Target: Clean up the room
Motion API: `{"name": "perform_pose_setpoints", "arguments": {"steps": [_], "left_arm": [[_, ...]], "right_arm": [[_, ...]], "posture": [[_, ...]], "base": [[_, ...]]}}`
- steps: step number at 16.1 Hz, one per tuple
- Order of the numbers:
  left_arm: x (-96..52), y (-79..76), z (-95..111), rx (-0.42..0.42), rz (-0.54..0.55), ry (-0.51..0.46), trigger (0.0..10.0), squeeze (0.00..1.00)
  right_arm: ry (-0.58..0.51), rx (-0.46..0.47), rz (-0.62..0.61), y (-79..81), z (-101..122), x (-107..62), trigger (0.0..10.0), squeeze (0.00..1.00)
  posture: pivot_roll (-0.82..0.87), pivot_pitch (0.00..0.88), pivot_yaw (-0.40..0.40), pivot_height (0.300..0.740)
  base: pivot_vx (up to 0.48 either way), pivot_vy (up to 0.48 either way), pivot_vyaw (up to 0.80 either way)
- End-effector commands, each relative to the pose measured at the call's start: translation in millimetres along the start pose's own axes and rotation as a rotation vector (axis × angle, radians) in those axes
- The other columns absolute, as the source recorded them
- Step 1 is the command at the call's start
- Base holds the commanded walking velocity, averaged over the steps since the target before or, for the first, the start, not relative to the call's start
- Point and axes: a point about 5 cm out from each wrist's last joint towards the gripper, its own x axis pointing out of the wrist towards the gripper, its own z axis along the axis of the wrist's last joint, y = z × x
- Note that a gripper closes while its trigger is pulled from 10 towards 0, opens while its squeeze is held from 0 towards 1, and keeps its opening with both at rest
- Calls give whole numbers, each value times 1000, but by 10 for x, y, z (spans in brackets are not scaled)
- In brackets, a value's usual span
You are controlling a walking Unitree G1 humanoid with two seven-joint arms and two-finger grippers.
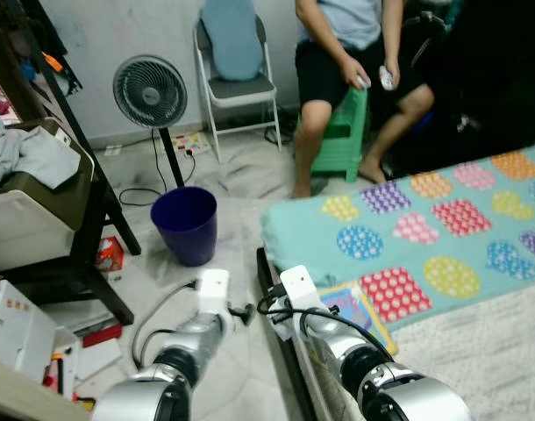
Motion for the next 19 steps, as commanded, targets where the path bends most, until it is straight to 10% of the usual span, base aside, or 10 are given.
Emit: {"name": "perform_pose_setpoints", "arguments": {"steps": [1,19], "left_arm": [[-32,202,51,9,51,-8,10000,0],[-30,195,54,16,52,-4,10000,0]], "right_arm": [[-38,-9,46,188,158,3,10000,0],[-41,-23,48,189,169,3,10000,0]], "posture": [[-174,0,13,740],[-174,0,11,740]], "base": [[300,0,0],[107,0,407]]}}
